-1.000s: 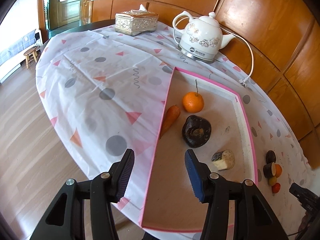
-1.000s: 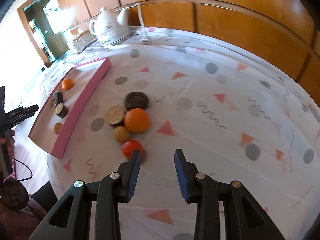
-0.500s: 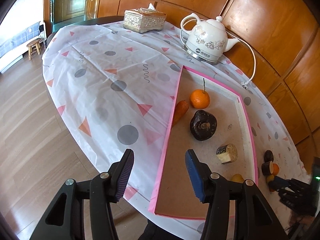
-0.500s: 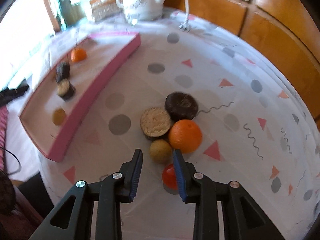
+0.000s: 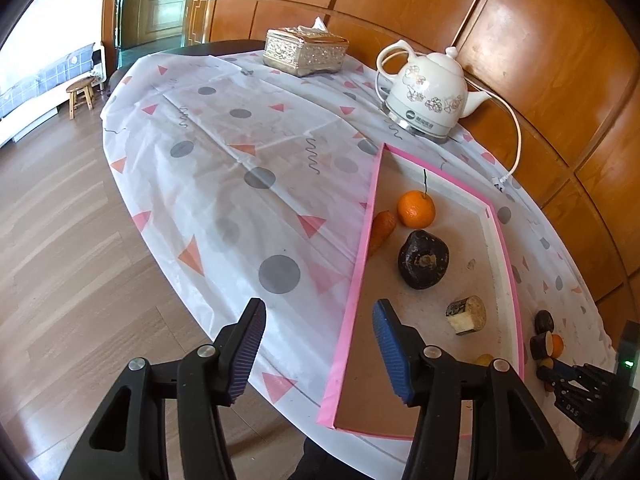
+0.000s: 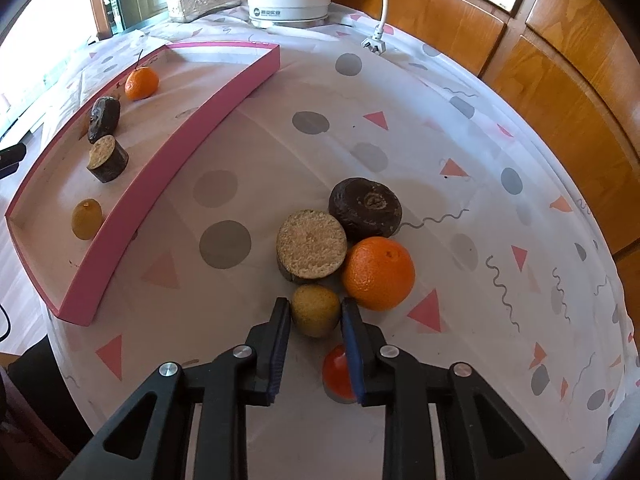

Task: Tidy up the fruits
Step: 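Reach the right gripper to the pile and grasp another small yellow fruit, then carry the yellow fruit into the tray and open the right gripper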

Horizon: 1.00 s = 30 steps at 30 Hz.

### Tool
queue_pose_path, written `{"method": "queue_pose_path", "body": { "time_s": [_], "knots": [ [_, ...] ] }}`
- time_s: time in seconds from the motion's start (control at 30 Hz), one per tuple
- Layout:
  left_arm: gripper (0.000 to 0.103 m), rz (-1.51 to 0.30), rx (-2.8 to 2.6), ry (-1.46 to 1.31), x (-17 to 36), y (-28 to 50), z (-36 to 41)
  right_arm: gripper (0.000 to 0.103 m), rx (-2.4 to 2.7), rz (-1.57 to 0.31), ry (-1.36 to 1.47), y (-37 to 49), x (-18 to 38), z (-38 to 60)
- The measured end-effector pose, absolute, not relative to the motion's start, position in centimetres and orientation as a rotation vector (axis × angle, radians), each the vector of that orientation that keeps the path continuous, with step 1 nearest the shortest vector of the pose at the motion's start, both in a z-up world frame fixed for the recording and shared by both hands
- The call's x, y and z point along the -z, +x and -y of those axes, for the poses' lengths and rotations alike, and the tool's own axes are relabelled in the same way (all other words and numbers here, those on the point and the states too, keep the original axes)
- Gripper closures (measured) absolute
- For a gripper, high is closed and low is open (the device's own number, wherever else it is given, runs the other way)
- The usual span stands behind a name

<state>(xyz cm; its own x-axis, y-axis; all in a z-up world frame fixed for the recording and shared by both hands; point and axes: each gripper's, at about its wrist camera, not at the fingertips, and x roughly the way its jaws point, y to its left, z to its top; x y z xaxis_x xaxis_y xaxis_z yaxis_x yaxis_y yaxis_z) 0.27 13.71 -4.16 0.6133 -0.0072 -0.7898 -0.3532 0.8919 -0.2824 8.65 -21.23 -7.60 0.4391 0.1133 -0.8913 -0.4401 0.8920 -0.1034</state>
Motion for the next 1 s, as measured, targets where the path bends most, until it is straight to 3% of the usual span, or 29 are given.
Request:
{"method": "queue_pose_path", "body": {
  "time_s": [0.53, 1.0],
  "knots": [
    [0.046, -0.879, -0.203, -0.414, 4.1, 0.0, -13.3, 0.078, -0.481, -0.965, -0.28, 4.5, 3.9, 18.5],
    [0.044, -0.885, -0.208, -0.438, 4.7, -0.1, -13.9, 0.078, -0.729, -0.914, -0.265, 3.1, 1.5, 9.9]
  ]
}}
